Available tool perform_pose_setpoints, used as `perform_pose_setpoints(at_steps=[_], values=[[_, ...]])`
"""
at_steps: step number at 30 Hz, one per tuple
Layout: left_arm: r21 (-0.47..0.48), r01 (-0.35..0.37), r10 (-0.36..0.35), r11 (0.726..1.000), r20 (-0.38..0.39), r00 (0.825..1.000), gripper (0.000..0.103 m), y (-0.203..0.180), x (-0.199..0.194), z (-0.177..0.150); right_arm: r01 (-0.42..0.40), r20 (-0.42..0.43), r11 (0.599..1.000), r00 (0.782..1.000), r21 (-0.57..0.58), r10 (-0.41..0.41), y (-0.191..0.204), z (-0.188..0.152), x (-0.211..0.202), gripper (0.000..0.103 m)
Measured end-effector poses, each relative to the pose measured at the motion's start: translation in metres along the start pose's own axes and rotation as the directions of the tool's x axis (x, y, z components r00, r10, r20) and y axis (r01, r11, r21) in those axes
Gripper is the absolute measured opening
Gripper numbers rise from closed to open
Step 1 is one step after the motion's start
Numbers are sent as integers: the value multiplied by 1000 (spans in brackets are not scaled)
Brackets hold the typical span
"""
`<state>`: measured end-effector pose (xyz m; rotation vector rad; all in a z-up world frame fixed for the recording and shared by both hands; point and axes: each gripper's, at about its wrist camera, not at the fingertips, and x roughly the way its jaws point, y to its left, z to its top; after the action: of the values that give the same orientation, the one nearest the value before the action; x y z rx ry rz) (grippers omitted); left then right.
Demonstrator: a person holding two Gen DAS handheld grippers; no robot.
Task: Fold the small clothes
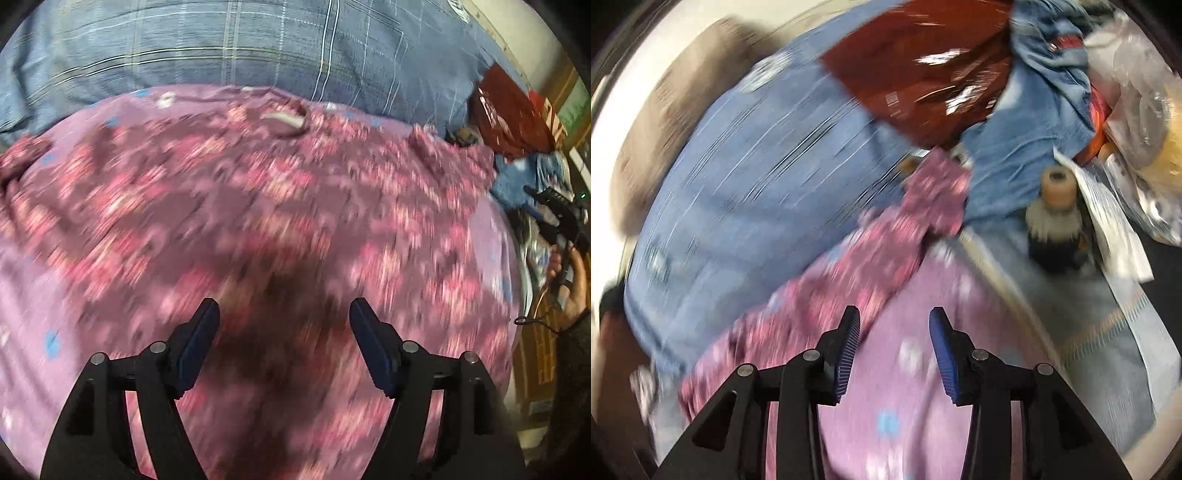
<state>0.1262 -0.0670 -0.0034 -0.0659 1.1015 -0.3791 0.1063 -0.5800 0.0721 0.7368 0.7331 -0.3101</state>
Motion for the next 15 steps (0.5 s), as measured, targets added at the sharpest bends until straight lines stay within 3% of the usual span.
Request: perform_pose_setpoints(at_steps=[6, 8, 11, 15], values=[[-57, 94, -94, 994, 2, 996, 73, -6, 44, 52, 22, 13, 975, 1000, 221, -25, -29, 49, 74, 45], [-53, 102, -102, 993, 4, 995, 73, -7, 52, 58, 46, 30, 974, 998, 222, -54, -30, 59, 94, 45], [-46, 96, -94, 994, 36, 995, 73, -4, 57, 65, 148, 17, 963, 988, 227, -155, -35, 66, 113, 46], [-54, 112, -109, 992, 42, 993, 73, 1, 64, 69, 168, 38, 959, 983, 227, -181, -39, 64, 123, 42]])
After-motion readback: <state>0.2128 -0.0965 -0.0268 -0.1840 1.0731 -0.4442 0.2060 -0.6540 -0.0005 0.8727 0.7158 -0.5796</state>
